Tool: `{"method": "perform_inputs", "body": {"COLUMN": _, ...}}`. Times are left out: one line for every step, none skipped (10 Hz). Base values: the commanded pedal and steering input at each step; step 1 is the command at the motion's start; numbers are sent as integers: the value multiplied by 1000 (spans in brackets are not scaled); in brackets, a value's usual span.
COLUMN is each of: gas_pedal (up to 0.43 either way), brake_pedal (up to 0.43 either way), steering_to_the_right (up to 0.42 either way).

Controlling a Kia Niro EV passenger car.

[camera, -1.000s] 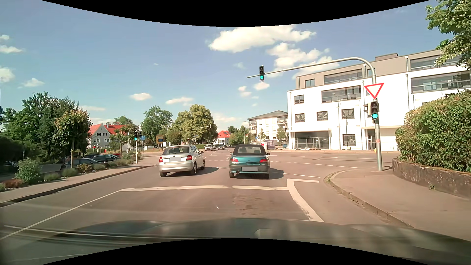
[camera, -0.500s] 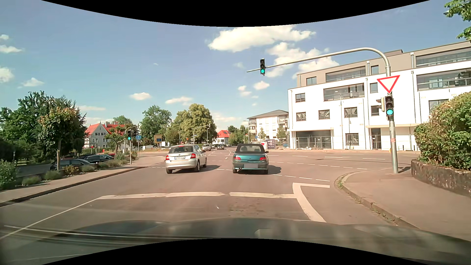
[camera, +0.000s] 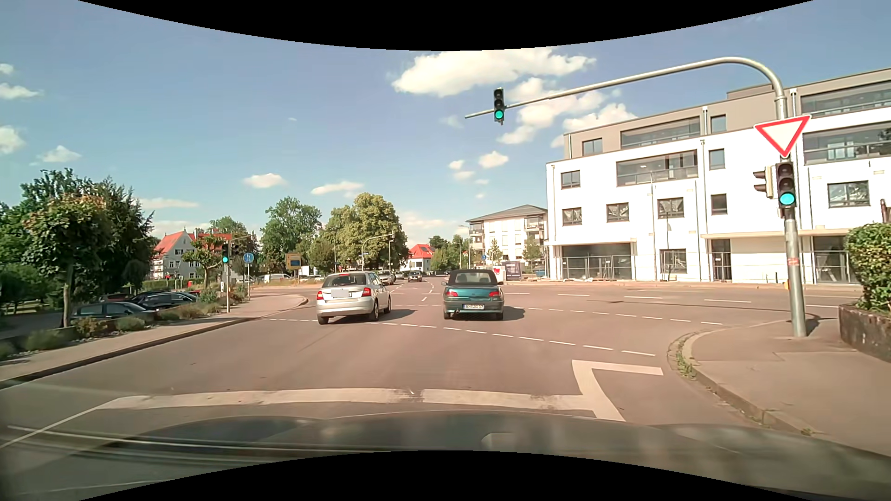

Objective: Follow the waypoints while adhering to traffic rules and regulations

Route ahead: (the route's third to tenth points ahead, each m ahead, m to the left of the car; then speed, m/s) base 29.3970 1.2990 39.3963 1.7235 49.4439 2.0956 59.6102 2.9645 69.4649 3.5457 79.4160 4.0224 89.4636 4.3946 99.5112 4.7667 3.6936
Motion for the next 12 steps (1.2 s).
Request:
{"method": "perform_inputs", "body": {"gas_pedal": 248, "brake_pedal": 6, "steering_to_the_right": 18}}
{"method": "perform_inputs", "body": {"gas_pedal": 260, "brake_pedal": 6, "steering_to_the_right": 19}}
{"method": "perform_inputs", "body": {"gas_pedal": 260, "brake_pedal": 6, "steering_to_the_right": 15}}
{"method": "perform_inputs", "body": {"gas_pedal": 260, "brake_pedal": 6, "steering_to_the_right": 13}}
{"method": "perform_inputs", "body": {"gas_pedal": 260, "brake_pedal": 6, "steering_to_the_right": 14}}
{"method": "perform_inputs", "body": {"gas_pedal": 260, "brake_pedal": 6, "steering_to_the_right": 15}}
{"method": "perform_inputs", "body": {"gas_pedal": 260, "brake_pedal": 6, "steering_to_the_right": 15}}
{"method": "perform_inputs", "body": {"gas_pedal": 260, "brake_pedal": 6, "steering_to_the_right": 15}}
{"method": "perform_inputs", "body": {"gas_pedal": 240, "brake_pedal": 6, "steering_to_the_right": 15}}
{"method": "perform_inputs", "body": {"gas_pedal": 220, "brake_pedal": 6, "steering_to_the_right": 15}}
{"method": "perform_inputs", "body": {"gas_pedal": 220, "brake_pedal": 6, "steering_to_the_right": 15}}
{"method": "perform_inputs", "body": {"gas_pedal": 220, "brake_pedal": 6, "steering_to_the_right": 14}}
